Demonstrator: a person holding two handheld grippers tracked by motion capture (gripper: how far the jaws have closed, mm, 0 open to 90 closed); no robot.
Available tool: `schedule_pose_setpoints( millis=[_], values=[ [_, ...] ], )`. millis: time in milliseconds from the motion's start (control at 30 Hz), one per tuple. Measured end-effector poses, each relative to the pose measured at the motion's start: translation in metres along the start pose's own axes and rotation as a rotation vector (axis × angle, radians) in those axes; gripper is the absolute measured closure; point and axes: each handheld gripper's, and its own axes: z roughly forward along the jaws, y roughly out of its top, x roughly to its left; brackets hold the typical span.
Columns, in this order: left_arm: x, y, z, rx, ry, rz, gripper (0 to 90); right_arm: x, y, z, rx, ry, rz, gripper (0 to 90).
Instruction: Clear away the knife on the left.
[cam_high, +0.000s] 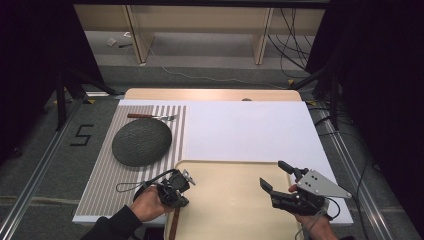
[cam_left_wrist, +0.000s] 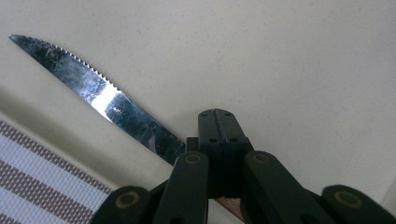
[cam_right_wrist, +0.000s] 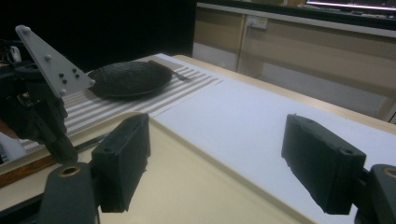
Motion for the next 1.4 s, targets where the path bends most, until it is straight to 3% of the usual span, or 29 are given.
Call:
schedule_pose_setpoints(
  millis=[600, 800, 1033, 1167, 1300, 1400],
  values=[
    [0.005, -0.007, -0.005, -0.011, 0.000, -0.017, 89.4, 0.000, 0.000, 0.000, 0.001, 0.000, 0.000, 24.6],
    [0.006, -0.007, -0.007, -0.035, 0.000, -0.016, 83.5, 0.000, 0.000, 0.001, 0.001, 0.000, 0.000, 24.6],
    [0.006, -0.007, -0.012, -0.099, -0.021, -0.014, 74.4, 0.000, 0.000, 0.001, 0.001, 0.000, -0.001, 24.6],
    [0.005, -0.006, -0.014, -0.144, -0.021, -0.010, 64.9, 0.000, 0.000, 0.001, 0.002, 0.000, 0.000, 24.6],
    [0.006, -0.006, -0.016, -0.184, -0.028, -0.031, 55.5, 0.000, 0.000, 0.001, 0.003, 0.000, -0.001, 24.6],
    [0.005, -0.005, -0.019, -0.245, -0.030, -0.038, 46.8, 0.000, 0.000, 0.001, 0.002, 0.000, 0.000, 24.6]
  ],
)
